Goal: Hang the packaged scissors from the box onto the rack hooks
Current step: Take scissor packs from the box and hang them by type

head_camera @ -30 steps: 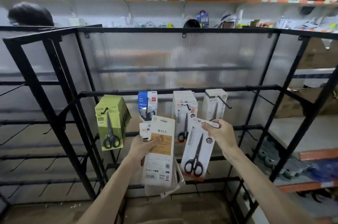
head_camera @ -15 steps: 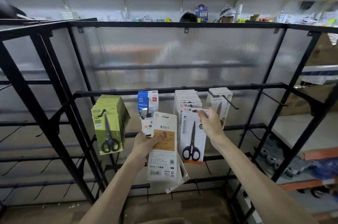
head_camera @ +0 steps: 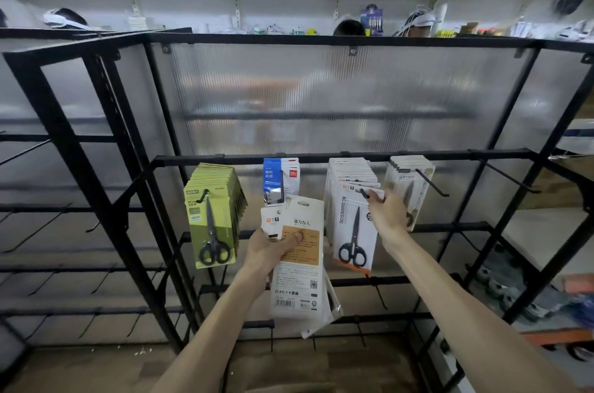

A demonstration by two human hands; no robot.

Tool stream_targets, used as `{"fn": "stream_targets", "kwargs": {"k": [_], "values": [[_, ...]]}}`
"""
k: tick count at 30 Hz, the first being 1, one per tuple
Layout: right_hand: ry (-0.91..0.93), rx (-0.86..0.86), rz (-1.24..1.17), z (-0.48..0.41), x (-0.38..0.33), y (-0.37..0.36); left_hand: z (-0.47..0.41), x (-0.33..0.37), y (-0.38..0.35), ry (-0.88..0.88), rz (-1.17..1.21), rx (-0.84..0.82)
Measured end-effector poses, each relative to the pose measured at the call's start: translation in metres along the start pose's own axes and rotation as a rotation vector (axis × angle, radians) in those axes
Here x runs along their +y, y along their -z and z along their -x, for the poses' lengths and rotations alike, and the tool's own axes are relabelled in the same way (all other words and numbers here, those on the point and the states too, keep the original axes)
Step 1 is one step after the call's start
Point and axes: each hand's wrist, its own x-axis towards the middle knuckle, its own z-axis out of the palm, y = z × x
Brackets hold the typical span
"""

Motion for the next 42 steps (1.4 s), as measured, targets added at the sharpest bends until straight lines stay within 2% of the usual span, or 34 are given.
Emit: {"fn": "stream_targets", "kwargs": {"k": [4, 6, 7, 8, 11, 12, 17, 22, 24, 26, 29, 31, 36, 40, 42], "values": [[-0.057, 0.061, 0.075, 0.007, 0.005, 0.0, 0.0, -0.004, 0.0, -0.003, 0.028, -0.006], [-0.043, 0.162, 0.174, 0.026, 0.013, -0.001, 0.001, -0.008, -0.003, -0.002, 0.046, -0.016], [-0.012, 0.161, 0.181, 0.044, 0.014, -0.001, 0.002, -0.01, -0.005, 0.0, 0.05, -0.018], [0.016, 0.082, 0.127, 0.064, 0.015, -0.002, 0.002, -0.013, -0.008, 0.0, 0.056, -0.026], [-0.058, -0.355, -0.097, 0.107, 0.018, -0.011, 0.008, -0.018, -0.022, -0.003, 0.074, -0.053], [-0.079, -0.412, -0.129, 0.11, 0.024, -0.014, 0.009, -0.019, -0.027, -0.007, 0.088, -0.064], [-0.149, -0.336, -0.189, 0.102, 0.031, 0.012, 0.021, -0.021, -0.048, 0.003, 0.09, -0.094], [-0.255, -0.178, -0.429, 0.101, 0.034, 0.048, 0.026, -0.025, -0.054, 0.042, 0.186, -0.083], [-0.185, -0.133, -0.412, 0.103, 0.033, 0.062, 0.029, -0.024, -0.062, 0.025, 0.198, -0.09], [-0.04, -0.137, -0.319, 0.106, 0.032, 0.073, 0.033, -0.022, -0.075, -0.021, 0.147, -0.107], [0.145, -0.2, -0.058, 0.11, 0.04, 0.077, 0.039, -0.019, -0.103, -0.116, 0.065, -0.092], [0.195, -0.283, 0.071, 0.111, 0.049, 0.077, 0.042, -0.015, -0.12, -0.163, 0.037, -0.077], [0.068, -0.474, -0.143, 0.102, 0.068, 0.103, 0.039, -0.01, -0.156, -0.209, -0.095, -0.129], [0.001, -0.222, -0.081, 0.08, 0.09, 0.136, 0.033, -0.01, -0.193, -0.151, -0.107, -0.108], [-0.125, -0.206, -0.163, 0.065, 0.095, 0.156, 0.034, -0.01, -0.212, -0.15, -0.111, -0.086]]}}
